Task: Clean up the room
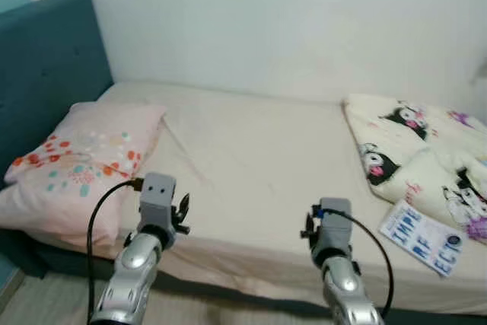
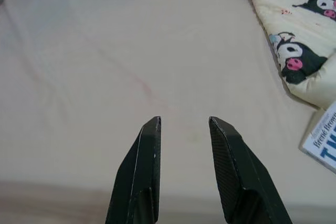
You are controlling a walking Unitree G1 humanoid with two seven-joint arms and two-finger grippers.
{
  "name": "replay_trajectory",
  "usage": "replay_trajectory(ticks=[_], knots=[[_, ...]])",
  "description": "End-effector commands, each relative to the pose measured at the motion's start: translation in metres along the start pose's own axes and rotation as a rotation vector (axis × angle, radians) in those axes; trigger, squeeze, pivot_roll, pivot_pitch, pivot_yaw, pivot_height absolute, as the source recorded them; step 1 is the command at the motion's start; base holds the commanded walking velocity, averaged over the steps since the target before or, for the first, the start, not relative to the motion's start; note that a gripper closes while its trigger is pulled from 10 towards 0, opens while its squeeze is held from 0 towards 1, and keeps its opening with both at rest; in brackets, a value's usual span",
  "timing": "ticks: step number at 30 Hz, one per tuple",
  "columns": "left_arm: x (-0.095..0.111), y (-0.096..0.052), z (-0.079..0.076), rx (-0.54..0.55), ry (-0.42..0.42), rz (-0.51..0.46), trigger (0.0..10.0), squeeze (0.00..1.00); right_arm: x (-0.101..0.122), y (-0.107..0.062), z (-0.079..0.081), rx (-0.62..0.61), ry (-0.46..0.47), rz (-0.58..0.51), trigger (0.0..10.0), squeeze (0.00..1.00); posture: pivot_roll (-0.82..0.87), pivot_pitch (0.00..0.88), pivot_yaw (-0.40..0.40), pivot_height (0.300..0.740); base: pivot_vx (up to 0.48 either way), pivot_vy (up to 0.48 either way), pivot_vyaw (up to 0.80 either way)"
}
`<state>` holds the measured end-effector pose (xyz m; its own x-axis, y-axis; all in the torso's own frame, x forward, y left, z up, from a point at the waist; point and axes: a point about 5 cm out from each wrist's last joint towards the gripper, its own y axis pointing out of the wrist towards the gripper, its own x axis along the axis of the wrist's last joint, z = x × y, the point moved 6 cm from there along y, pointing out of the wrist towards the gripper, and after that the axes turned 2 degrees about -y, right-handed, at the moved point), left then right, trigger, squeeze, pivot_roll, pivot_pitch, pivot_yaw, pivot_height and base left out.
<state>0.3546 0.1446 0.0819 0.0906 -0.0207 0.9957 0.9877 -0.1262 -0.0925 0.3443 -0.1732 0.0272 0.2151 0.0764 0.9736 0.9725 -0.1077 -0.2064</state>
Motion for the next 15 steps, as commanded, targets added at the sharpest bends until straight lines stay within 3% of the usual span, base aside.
replay_trajectory(ticks=[1, 15], knots=[[-0.0052, -0.0012, 0.0008, -0.003, 0.008, 0.016, 10.0, 0.00, -0.0063, -0.0023, 0.0019, 0.000, 0.008, 0.019, 10.0, 0.00, 0.08, 0.000, -0.067, 0.740, 0.330, 0.000, 0.00], [-0.0045, -0.0002, 0.0014, -0.012, 0.014, 0.014, 10.0, 0.00, -0.0056, -0.0020, 0.0045, 0.003, 0.013, 0.016, 10.0, 0.00, 0.09, 0.000, -0.067, 0.740, 0.324, 0.000, -0.12]])
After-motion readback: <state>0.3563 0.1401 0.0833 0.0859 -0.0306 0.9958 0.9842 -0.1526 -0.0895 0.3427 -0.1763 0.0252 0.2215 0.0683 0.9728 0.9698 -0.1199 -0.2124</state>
